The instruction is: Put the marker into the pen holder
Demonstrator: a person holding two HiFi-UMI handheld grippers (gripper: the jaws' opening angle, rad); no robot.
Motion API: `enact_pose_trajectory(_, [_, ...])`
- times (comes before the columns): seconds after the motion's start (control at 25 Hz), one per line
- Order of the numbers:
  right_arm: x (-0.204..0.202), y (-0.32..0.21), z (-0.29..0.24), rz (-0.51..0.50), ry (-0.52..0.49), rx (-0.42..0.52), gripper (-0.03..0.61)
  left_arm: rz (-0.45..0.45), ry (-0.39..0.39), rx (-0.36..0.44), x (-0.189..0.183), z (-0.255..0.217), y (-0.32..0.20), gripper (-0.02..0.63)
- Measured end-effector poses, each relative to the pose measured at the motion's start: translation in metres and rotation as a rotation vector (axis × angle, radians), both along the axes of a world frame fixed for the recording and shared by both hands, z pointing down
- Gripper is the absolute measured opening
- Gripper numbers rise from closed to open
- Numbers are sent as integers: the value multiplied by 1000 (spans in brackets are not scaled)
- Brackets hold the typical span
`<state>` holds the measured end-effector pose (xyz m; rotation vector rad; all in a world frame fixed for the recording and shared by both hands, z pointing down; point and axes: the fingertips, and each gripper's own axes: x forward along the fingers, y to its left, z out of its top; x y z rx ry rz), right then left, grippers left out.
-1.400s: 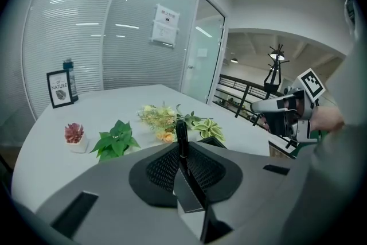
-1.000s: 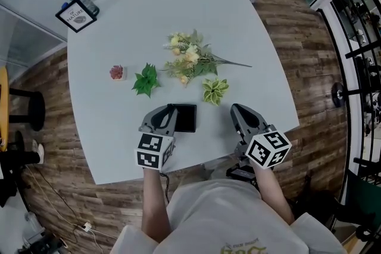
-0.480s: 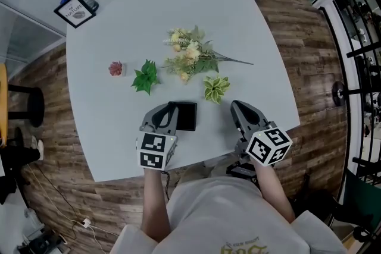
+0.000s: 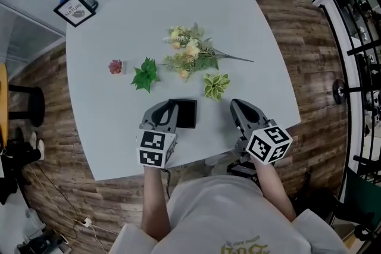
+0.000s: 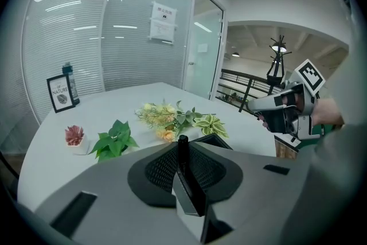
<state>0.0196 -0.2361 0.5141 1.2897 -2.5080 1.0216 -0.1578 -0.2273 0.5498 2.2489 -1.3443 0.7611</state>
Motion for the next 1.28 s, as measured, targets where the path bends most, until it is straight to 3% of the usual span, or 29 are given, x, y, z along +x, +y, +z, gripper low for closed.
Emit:
enact_pose_trajectory(0.16, [1,2,-3,4,0,7,17,15,-20,9,2,-1,2,61])
enact_pose_trajectory(0.24, [2,2,-4,8,0,10,16,8,-31,21,2,-2,0,96])
enact_pose_trajectory(0.56, [5,7,-13,22,-1,30,17,-44,-35,113,-9,-25,-8,138])
enact_pose_trajectory(1.0, [0,17,-55,23,-15,130,17,-99,65,262,-17,-85,7,126])
enact_pose_trajectory(1.12, [-5,18,-67,23,-25,159,17,-111,163,278,-18,-101,15,113])
enact_pose_trajectory(1.28, [-19,19,-82,-4,-33,199,17,-119,274,292,-12,-115,28,42])
